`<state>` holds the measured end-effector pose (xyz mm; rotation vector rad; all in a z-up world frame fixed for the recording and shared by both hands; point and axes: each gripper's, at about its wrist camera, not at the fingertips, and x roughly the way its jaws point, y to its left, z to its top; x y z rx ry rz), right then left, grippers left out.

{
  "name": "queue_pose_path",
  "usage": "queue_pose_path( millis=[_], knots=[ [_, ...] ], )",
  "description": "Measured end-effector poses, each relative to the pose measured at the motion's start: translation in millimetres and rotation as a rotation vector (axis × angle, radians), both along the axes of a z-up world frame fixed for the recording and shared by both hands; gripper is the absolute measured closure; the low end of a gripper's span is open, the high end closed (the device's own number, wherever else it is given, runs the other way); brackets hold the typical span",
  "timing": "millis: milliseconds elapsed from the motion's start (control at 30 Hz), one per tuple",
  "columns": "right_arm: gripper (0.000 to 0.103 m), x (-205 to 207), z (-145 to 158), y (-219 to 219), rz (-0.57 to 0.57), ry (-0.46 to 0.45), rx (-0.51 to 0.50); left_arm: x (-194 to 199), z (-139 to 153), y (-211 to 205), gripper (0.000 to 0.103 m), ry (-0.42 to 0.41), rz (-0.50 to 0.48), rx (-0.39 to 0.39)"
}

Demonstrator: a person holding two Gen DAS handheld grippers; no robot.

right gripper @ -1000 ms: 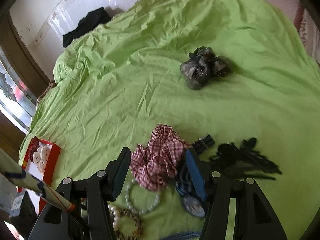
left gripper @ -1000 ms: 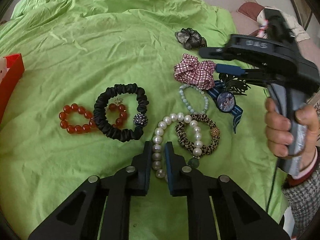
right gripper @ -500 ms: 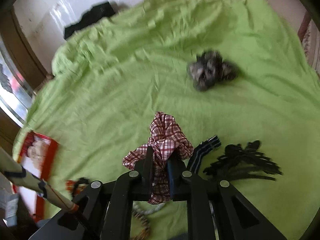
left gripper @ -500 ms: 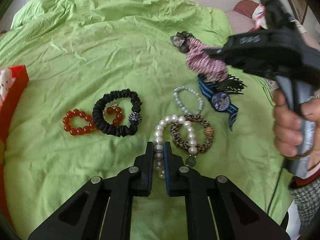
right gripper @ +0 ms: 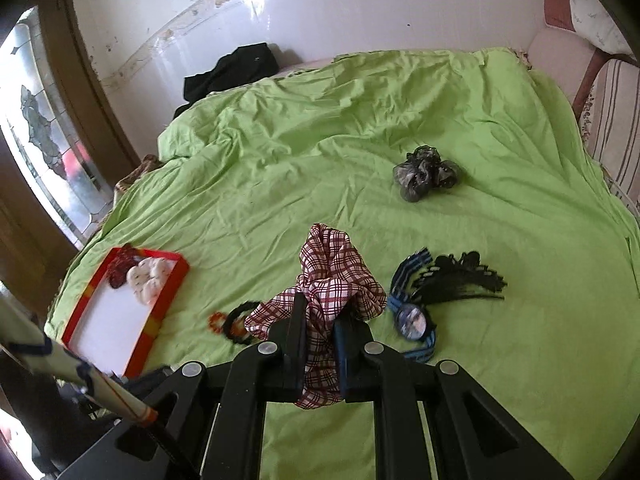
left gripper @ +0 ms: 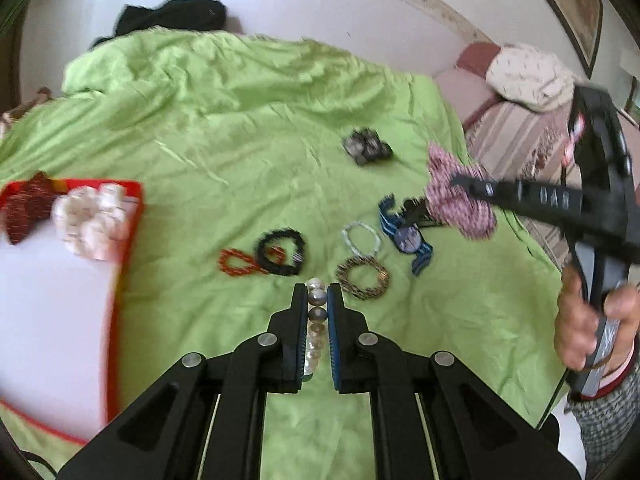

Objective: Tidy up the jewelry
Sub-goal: 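Carry pearl bracelet and plaid scrunchie into the tray and open both tools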

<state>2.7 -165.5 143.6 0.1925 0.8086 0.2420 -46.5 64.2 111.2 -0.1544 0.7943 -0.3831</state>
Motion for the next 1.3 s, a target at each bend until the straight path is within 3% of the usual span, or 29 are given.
queue_pose_path(
  millis=[233, 467, 800, 1033, 1300],
  knots=[
    [0.091, -18, 7, 35, 0.057, -0.003, -0.004, -16, 34, 57, 0.094, -0.063, 0.110, 0.023],
    [0.091, -19, 5, 98, 0.149, 0.011, -0.007, -2, 42, 119, 0.094, -0.071, 0.234, 0.068],
    [0.090, 5, -13, 203, 0.299, 0.065, 0.000, 43, 15, 217, 0.094, -0.007, 0.424, 0.028],
    [0.090, 28, -52, 283, 0.418, 0.152, 0.000, 62, -16, 283, 0.094, 0.074, 0.589, 0.001],
    [0.090, 48, -86, 334, 0.456, 0.217, 0.004, 65, -29, 308, 0.094, 0.084, 0.721, 0.108]
  ],
)
